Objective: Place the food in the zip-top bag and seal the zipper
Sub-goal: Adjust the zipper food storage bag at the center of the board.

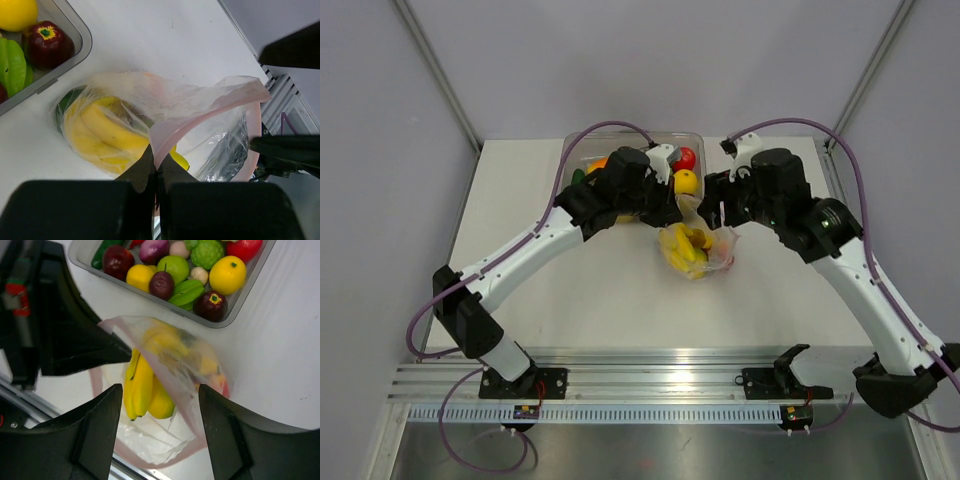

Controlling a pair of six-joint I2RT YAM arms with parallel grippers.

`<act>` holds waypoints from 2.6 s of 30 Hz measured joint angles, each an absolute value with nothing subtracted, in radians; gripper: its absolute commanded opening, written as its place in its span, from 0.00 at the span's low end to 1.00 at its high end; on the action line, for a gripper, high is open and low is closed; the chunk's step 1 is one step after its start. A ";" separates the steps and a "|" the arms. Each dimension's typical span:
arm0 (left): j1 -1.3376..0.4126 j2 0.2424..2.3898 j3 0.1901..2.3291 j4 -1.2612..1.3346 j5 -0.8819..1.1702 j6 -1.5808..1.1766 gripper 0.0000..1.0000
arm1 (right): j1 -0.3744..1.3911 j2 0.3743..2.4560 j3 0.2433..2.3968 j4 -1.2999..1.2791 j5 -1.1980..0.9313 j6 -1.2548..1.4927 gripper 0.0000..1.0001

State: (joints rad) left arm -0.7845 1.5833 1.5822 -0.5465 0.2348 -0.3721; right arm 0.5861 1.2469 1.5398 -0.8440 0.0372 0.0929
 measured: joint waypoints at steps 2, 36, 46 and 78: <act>-0.785 1.583 1.582 -0.550 0.235 -0.374 0.00 | 0.586 1.179 1.518 -0.846 0.012 0.106 0.71; -0.768 1.593 1.628 -0.695 0.257 -0.333 0.00 | 0.586 0.884 1.114 -0.845 0.065 0.432 0.59; -0.767 1.593 1.627 -0.683 0.260 -0.322 0.21 | 0.586 0.872 0.961 -0.699 -0.017 0.748 0.01; -0.646 0.937 0.470 0.377 0.396 0.179 0.89 | 0.580 0.968 1.194 -0.746 0.138 0.741 0.00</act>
State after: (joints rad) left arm -0.6456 0.9367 0.4702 0.3767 0.3958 0.1791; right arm 0.5804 0.9684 1.1942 -0.7456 0.1375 0.7406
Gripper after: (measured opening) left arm 0.876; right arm 0.020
